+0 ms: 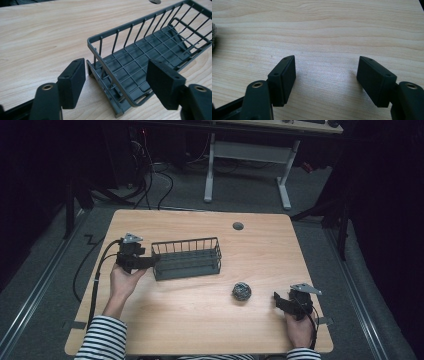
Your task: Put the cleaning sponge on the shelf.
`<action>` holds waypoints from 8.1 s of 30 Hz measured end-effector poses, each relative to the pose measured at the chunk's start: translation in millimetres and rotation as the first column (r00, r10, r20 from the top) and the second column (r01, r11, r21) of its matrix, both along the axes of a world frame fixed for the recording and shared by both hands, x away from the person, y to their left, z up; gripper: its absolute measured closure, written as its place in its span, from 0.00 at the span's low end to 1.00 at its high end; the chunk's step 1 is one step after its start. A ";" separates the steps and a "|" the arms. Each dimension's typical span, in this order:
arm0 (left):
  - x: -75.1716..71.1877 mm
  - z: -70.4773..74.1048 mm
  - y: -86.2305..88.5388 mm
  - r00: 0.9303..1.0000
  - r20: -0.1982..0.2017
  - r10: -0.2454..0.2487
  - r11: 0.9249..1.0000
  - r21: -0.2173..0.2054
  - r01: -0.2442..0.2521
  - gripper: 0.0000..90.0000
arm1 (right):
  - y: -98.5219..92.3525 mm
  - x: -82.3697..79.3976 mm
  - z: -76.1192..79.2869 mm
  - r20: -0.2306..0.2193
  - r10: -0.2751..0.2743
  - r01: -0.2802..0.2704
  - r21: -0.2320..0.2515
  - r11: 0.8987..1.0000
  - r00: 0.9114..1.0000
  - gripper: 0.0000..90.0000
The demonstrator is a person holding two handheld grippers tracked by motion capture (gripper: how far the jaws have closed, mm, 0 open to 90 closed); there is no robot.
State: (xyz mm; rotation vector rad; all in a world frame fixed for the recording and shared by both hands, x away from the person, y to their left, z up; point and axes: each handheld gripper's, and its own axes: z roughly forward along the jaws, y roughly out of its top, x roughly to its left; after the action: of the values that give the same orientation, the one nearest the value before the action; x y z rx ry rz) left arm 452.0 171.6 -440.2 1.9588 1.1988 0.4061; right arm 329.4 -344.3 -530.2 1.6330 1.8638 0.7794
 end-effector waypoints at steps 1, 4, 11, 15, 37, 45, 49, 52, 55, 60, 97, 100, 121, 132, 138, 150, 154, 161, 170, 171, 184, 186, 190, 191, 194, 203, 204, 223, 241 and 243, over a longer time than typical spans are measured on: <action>0.7 -1.3 -1.4 1.000 -0.003 -0.001 1.000 -0.001 0.001 0.38 | 0.0 0.0 0.0 0.000 0.000 0.000 0.000 1.000 1.000 0.36; 1.1 -3.1 -4.6 1.000 -0.006 -0.008 1.000 0.002 0.008 0.42 | 0.0 0.0 0.0 0.000 0.003 -0.003 0.000 1.000 1.000 0.36; 0.7 -7.1 -7.5 1.000 -0.006 -0.009 1.000 0.012 0.009 0.53 | 0.0 0.0 0.0 0.001 0.006 -0.006 -0.001 1.000 1.000 0.36; -0.2 -8.9 -5.7 1.000 -0.006 -0.003 1.000 0.011 0.003 0.60 | 0.0 0.0 0.0 0.001 0.006 -0.006 -0.001 1.000 1.000 0.36; -22.8 -8.1 -10.5 0.998 0.039 -0.046 0.999 0.021 0.045 0.72 | 0.5 -0.2 0.0 0.000 0.007 -0.007 0.000 1.000 1.000 0.36; -28.7 -7.1 -18.5 0.996 0.048 -0.070 0.997 0.027 0.069 0.73 | 0.6 -0.2 -0.1 0.002 0.007 -0.007 0.001 1.000 1.000 0.36; -30.6 -6.6 -20.6 0.995 0.050 -0.082 0.996 0.028 0.081 0.74 | 0.6 -0.2 -0.1 0.002 0.008 -0.008 0.001 1.000 1.000 0.36; -33.3 -5.9 -23.1 0.994 0.055 -0.093 0.995 0.034 0.092 0.74 | 0.6 -0.3 0.0 0.001 0.007 -0.007 0.000 1.000 1.000 0.36; -36.3 -5.0 -25.6 0.992 0.057 -0.109 0.994 0.036 0.107 0.75 | 0.5 -0.2 0.0 0.000 0.007 -0.007 0.001 1.000 1.000 0.36; -39.3 -4.0 -27.5 0.990 0.059 -0.125 0.992 0.040 0.123 0.75 | 0.5 -0.2 0.0 0.000 0.007 -0.007 0.001 1.000 1.000 0.36; -83.9 -63.8 67.4 0.992 0.055 0.110 0.993 0.024 -0.112 0.30 | 7.2 -4.0 4.4 -0.005 0.107 -0.107 0.057 0.993 0.994 0.36; -84.4 -73.8 70.3 0.990 0.047 0.132 0.990 0.040 -0.134 0.30 | 10.6 -5.4 7.8 0.003 0.123 -0.123 0.058 0.991 0.992 0.36; -82.2 -97.5 73.3 0.982 0.025 0.190 0.975 0.114 -0.191 0.30 | 53.3 -10.7 27.0 0.051 0.314 -0.317 0.083 0.945 0.948 0.32; -82.2 -97.5 73.1 0.981 0.024 0.191 0.975 0.113 -0.192 0.29 | 84.6 3.0 35.5 0.032 0.403 -0.404 0.068 0.912 0.915 0.27; -82.2 -97.5 73.0 0.981 0.024 0.190 0.975 0.114 -0.192 0.29 | 96.9 18.3 31.2 -0.002 0.416 -0.415 0.060 0.908 0.910 0.26; -82.2 -97.5 73.1 0.981 0.024 0.191 0.975 0.113 -0.192 0.29 | 102.3 30.5 18.3 -0.062 0.425 -0.422 0.057 0.905 0.903 0.33; -82.2 -97.5 73.1 0.981 0.024 0.190 0.975 0.113 -0.192 0.29 | 103.2 30.4 17.9 -0.061 0.432 -0.430 0.054 0.901 0.900 0.37; -82.2 -97.5 73.1 0.981 0.024 0.191 0.975 0.112 -0.192 0.29 | 103.1 28.7 19.3 -0.060 0.437 -0.434 0.056 0.899 0.898 0.42; -82.3 -97.5 73.1 0.981 0.024 0.190 0.975 0.113 -0.192 0.29 | 103.2 26.3 24.8 -0.044 0.453 -0.450 0.064 0.891 0.890 0.45; -82.3 -97.5 73.0 0.981 0.024 0.191 0.975 0.113 -0.192 0.29 | 102.8 25.6 27.6 -0.037 0.455 -0.452 0.066 0.889 0.890 0.45; -82.3 -97.5 73.1 0.981 0.024 0.190 0.975 0.113 -0.192 0.29 | 101.5 25.5 52.9 0.012 0.480 -0.479 0.093 0.873 0.877 0.45; -82.3 -97.5 73.1 0.981 0.024 0.191 0.975 0.113 -0.192 0.29 | 101.8 25.9 58.1 0.017 0.482 -0.482 0.099 0.871 0.876 0.45; -82.3 -97.5 73.1 0.981 0.024 0.190 0.975 0.113 -0.192 0.29 | 102.7 29.5 71.1 0.037 0.492 -0.493 0.112 0.863 0.870 0.45; -82.3 -97.5 73.1 0.981 0.024 0.190 0.975 0.113 -0.192 0.29 | 102.8 30.4 73.9 0.038 0.492 -0.493 0.115 0.862 0.869 0.45; -82.3 -97.5 73.1 0.981 0.024 0.190 0.975 0.113 -0.192 0.29 | 102.8 34.8 85.0 0.054 0.499 -0.502 0.129 0.855 0.865 0.45; -82.2 -97.5 73.1 0.981 0.024 0.190 0.975 0.112 -0.192 0.29 | 111.2 51.0 117.3 0.078 0.528 -0.534 0.129 0.836 0.846 0.46; -82.2 -97.5 73.1 0.981 0.024 0.190 0.975 0.113 -0.192 0.29 | 113.0 53.4 120.8 0.081 0.531 -0.537 0.125 0.834 0.844 0.46; -82.2 -97.5 73.2 0.981 0.023 0.190 0.975 0.112 -0.192 0.29 | 169.2 110.4 143.7 0.036 0.584 -0.585 0.074 0.807 0.811 0.45; -82.2 -97.5 73.2 0.982 0.023 0.188 0.976 0.111 -0.189 0.29 | 199.7 152.3 100.5 -0.134 0.537 -0.533 0.065 0.843 0.833 0.43; -82.2 -97.5 73.2 0.982 0.023 0.187 0.976 0.111 -0.189 0.29 | 200.8 154.0 97.2 -0.147 0.532 -0.529 0.062 0.846 0.834 0.43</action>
State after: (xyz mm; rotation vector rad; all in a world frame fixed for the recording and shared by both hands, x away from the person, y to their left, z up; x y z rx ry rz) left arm 369.8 244.8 -537.7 1.9401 1.3856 0.5942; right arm 483.4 -143.4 -433.0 1.2114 2.4831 0.9066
